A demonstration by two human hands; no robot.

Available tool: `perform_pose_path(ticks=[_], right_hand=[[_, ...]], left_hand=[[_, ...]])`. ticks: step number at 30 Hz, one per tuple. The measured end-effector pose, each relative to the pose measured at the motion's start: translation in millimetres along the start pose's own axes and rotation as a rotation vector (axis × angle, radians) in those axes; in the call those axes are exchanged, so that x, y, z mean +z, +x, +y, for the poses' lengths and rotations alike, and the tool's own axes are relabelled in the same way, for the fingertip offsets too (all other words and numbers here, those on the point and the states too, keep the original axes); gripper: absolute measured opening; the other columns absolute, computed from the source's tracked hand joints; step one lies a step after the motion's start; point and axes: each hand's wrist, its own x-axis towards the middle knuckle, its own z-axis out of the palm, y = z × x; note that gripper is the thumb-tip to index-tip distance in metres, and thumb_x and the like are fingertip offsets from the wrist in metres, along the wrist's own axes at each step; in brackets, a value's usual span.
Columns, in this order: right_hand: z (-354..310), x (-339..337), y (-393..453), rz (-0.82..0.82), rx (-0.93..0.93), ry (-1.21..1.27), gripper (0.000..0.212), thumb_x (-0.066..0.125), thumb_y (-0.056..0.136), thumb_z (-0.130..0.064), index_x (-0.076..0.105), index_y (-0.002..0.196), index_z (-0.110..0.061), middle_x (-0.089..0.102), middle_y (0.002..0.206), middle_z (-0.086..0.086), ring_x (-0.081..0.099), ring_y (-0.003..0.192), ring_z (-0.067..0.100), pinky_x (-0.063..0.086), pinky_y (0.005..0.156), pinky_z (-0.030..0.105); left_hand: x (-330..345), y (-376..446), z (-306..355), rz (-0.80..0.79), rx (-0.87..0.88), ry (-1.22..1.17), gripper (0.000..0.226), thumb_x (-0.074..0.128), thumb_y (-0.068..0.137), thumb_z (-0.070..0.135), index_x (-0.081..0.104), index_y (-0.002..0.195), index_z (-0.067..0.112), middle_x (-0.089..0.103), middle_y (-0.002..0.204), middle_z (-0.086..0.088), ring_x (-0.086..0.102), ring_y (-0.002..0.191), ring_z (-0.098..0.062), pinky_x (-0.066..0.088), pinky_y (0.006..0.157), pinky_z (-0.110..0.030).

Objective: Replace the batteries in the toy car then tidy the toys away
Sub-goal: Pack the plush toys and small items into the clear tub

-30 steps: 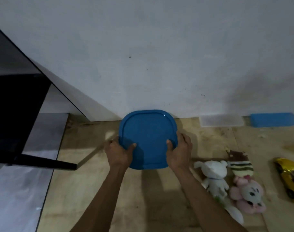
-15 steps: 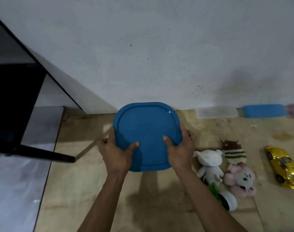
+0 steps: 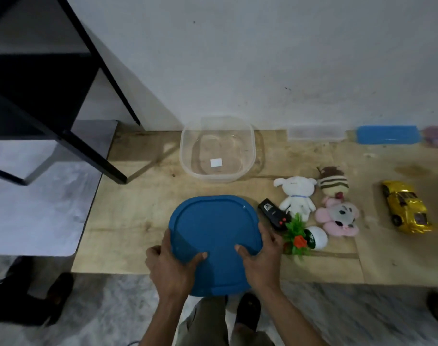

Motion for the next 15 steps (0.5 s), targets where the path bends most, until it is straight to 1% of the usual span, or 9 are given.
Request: perform_pose_path(ticks=[3, 4, 5, 7, 9, 12, 15], right_hand=[[13, 6, 2, -0.042, 0.024, -0.037, 0.078, 0.085, 0.077, -0.019, 0.046, 0.145, -0.014, 0.035, 0.141, 0.008, 0.041, 0.132, 0.026, 0.035, 0.108, 0.026], [15, 10, 4, -0.044, 0.031, -0.053, 0.078, 0.085, 0.077, -0.019, 0.046, 0.145, -0.014, 0.036, 0.140, 0.009, 0.041, 0.132, 0.026, 0.035, 0.107, 0.026], [17, 14, 8, -0.041, 0.039, -0.071, 0.078, 0.084, 0.078, -0.019, 0.046, 0.146, -0.014, 0.038, 0.139, 0.009, 0.042, 0.131, 0.027, 0.037, 0.108, 0.029], [20, 23, 14, -0.029, 0.045, -0.103, 0.080, 0.085, 0.077, -0.022, 0.046, 0.146, -0.015, 0.040, 0.139, 0.010, 0.044, 0.131, 0.030, 0.043, 0.108, 0.040], [23, 31, 18, -0.020, 0.048, -0.148, 0.081, 0.084, 0.077, -0.025, 0.044, 0.147, -0.018, 0.039, 0.141, 0.010, 0.044, 0.130, 0.030, 0.045, 0.106, 0.044], [27, 41, 19, -0.007, 0.038, -0.238, 0.085, 0.080, 0.080, -0.035, 0.035, 0.152, -0.025, 0.037, 0.142, 0.008, 0.041, 0.131, 0.030, 0.041, 0.106, 0.048], [32, 47, 17, 0.006, -0.011, -0.326, 0.086, 0.073, 0.085, -0.046, 0.027, 0.155, -0.028, 0.034, 0.142, 0.009, 0.031, 0.135, 0.031, 0.031, 0.108, 0.051]], left_hand=[[11, 3, -14, -0.044, -0.021, 0.046, 0.118, 0.088, 0.057, 0.061, 0.030, 0.154, 0.027, 0.030, 0.108, 0.001, 0.047, 0.112, -0.034, 0.049, 0.094, -0.052], [15, 7, -17, -0.054, -0.031, 0.064, 0.118, 0.086, 0.057, 0.064, 0.029, 0.154, 0.030, 0.032, 0.109, 0.000, 0.047, 0.113, -0.034, 0.047, 0.097, -0.054], [18, 13, -19, -0.066, -0.040, 0.077, 0.117, 0.085, 0.058, 0.066, 0.027, 0.154, 0.032, 0.035, 0.111, -0.002, 0.046, 0.116, -0.035, 0.044, 0.100, -0.056], [24, 24, -21, -0.086, -0.050, 0.086, 0.115, 0.083, 0.060, 0.067, 0.025, 0.154, 0.034, 0.040, 0.121, -0.007, 0.043, 0.121, -0.036, 0.037, 0.105, -0.056], [29, 32, -25, -0.098, -0.051, 0.096, 0.115, 0.081, 0.061, 0.068, 0.023, 0.154, 0.036, 0.041, 0.125, -0.009, 0.042, 0.122, -0.036, 0.033, 0.106, -0.056], [38, 41, -34, -0.106, -0.022, 0.151, 0.112, 0.077, 0.064, 0.072, 0.017, 0.155, 0.042, 0.040, 0.124, -0.009, 0.042, 0.117, -0.036, 0.032, 0.103, -0.053], [41, 47, -39, -0.110, 0.016, 0.219, 0.112, 0.072, 0.066, 0.076, 0.012, 0.155, 0.045, 0.039, 0.125, -0.010, 0.042, 0.114, -0.035, 0.033, 0.100, -0.052]])
